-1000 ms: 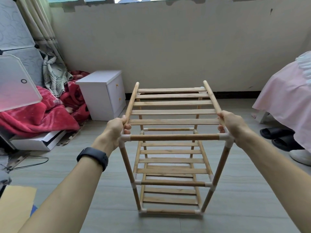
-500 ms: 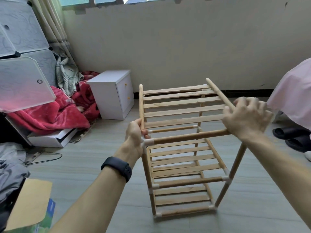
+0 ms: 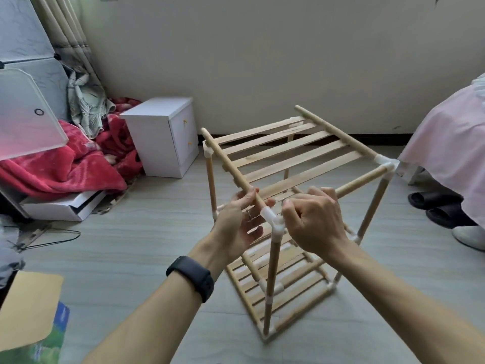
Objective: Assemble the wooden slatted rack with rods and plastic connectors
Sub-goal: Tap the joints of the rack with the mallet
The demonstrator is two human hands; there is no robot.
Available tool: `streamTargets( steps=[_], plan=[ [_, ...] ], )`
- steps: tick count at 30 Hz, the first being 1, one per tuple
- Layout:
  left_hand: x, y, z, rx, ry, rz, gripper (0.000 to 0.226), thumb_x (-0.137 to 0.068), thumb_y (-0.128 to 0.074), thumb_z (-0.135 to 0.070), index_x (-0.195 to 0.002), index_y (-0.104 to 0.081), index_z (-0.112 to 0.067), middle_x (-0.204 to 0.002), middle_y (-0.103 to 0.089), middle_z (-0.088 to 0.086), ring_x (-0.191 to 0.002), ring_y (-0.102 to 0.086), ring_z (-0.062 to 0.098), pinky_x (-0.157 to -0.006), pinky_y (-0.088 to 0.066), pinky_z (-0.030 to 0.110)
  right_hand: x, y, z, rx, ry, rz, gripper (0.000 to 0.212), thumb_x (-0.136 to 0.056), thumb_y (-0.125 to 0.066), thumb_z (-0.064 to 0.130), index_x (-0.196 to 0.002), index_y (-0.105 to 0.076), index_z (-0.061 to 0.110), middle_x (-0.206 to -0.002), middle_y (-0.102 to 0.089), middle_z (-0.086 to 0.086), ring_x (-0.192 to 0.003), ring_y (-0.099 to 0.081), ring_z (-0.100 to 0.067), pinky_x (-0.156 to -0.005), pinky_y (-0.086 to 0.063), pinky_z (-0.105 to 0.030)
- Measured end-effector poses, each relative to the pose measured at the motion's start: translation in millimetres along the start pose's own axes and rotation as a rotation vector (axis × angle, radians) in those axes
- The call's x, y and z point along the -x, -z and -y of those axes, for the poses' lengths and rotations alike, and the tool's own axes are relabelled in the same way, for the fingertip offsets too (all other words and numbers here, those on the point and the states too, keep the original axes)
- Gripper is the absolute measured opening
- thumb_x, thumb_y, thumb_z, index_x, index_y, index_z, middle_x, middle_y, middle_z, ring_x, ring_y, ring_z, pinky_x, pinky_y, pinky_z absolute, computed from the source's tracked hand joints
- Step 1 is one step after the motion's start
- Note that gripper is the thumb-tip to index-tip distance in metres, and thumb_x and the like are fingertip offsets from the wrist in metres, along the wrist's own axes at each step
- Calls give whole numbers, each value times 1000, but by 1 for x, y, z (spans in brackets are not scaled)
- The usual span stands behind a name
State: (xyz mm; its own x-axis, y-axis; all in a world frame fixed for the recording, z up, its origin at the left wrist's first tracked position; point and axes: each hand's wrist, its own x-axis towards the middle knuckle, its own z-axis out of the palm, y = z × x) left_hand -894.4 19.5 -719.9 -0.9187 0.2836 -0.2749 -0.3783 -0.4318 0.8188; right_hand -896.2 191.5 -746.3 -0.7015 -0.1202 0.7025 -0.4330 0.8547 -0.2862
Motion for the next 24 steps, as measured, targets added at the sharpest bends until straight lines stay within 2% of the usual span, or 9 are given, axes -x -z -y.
streamTargets(
  steps=[2, 4, 8, 15, 19, 24],
  plan=[
    [3, -3, -2, 0, 14, 100, 25, -97, -61, -29, -122, -57, -26, -102, -75, 4, -77, -71, 14, -71, -45, 30, 3, 4, -8, -29, 40, -49, 46, -95, -37, 29, -49, -37, 29, -48, -22, 21, -57, -32, 8, -73, -22, -26],
    [4, -5, -2, -13, -3, 183, 38, -94, -64, -20, -131, -55, -26, -108, -74, 7, -84, -70, 17, -76, -48, 32, 3, 8, -14, -51, 51, -76, 44, -93, -38, 26, -50, -32, 33, -50, -21, 25, -62, -32, 12, -73, -23, -27],
    [1, -4, 6, -49, -8, 247, 51, -90, -65, -9, -137, -49, -22, -114, -73, 12, -90, -72, 24, -76, -57, 33, 6, 11, -27, -61, 46, -106, 42, -92, -38, 24, -51, -32, 32, -50, -22, 24, -61, -34, 9, -74, -25, -28],
    [-5, -1, 14, -158, -17, 349, 62, -89, -65, -4, -143, -43, -26, -125, -70, 14, -99, -69, 28, -89, -53, 41, 6, 14, -39, -77, 73, -117, 42, -93, -37, 24, -56, -27, 41, -52, -23, 25, -59, -34, 4, -73, -31, -32],
    [-6, -7, 21, -165, -58, 304, 66, -84, -68, -4, -143, -45, -24, -118, -72, 14, -81, -70, 17, -74, -56, 33, 7, 14, -45, -89, 80, -142, 43, -93, -37, 23, -58, -24, 44, -52, -24, 23, -59, -35, 6, -73, -32, -31],
    [-2, -20, 34, -194, -140, 190, 60, -79, -72, -17, -135, -55, -28, -108, -76, 9, -76, -70, 6, -73, -39, 34, 8, 15, -52, -108, 27, -148, 41, -92, -37, 23, -52, -33, 32, -48, -31, 12, -59, -35, 5, -73, -29, -28]
  ],
)
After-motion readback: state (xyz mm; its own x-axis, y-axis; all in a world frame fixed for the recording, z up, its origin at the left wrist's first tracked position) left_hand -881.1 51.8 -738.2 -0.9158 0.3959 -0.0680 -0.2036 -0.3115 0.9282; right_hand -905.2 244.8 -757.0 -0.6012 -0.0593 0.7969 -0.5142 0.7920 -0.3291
